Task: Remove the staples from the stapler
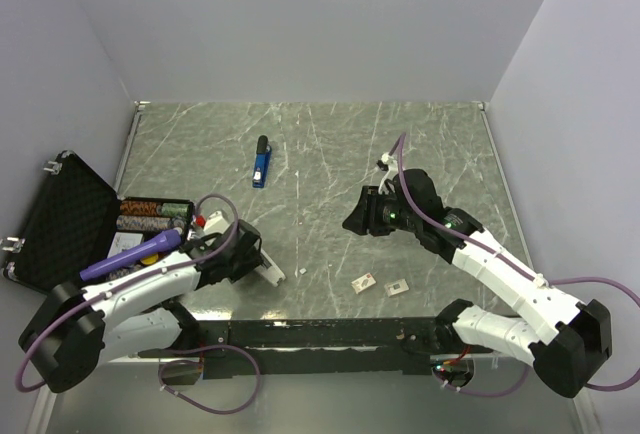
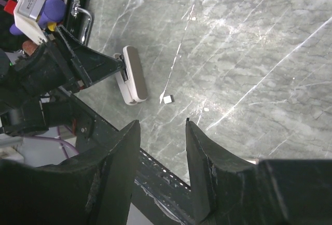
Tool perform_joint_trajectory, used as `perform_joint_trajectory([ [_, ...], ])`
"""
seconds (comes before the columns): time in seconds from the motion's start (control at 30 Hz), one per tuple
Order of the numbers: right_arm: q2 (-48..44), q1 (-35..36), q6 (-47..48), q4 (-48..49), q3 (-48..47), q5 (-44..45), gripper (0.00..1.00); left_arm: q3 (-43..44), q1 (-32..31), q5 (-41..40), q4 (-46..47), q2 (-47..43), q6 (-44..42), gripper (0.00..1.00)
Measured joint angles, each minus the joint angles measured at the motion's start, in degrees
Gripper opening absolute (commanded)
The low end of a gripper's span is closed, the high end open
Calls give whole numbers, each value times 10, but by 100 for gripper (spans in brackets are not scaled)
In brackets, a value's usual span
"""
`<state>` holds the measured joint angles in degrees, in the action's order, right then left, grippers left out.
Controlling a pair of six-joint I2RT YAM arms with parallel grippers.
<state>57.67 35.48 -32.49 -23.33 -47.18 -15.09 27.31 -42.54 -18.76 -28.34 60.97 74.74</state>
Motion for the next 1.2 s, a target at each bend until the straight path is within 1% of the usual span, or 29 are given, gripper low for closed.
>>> perform_joint_trajectory([
  [0.07,0,0,0,1,0,0,48,-1,2,1,11,4,0,47],
  [0.27,0,0,0,2,0,0,48,-9,3,4,44,11,0,21],
  [0.37,0,2,0,2,0,0,48,-10,3,6,56,12,-1,12],
  [0.43,0,3,0,2,0,0,48,-10,4,7,60,12,-1,3],
  [0.47,0,3,0,2,0,0,48,-10,4,7,61,12,-1,1],
  [0.67,0,3,-2,2,0,0,48,-10,4,7,66,12,-9,1],
  [0.83,-1,4,-2,1,0,3,48,19,8,-10,41,17,-52,1],
  [0.93,-3,4,-2,1,0,6,48,67,23,-23,31,36,-88,1],
  [1.07,-4,4,-2,2,0,6,48,159,54,-35,43,86,-148,1],
  [1.2,-4,4,-2,2,0,6,48,258,73,-52,50,171,-219,1],
])
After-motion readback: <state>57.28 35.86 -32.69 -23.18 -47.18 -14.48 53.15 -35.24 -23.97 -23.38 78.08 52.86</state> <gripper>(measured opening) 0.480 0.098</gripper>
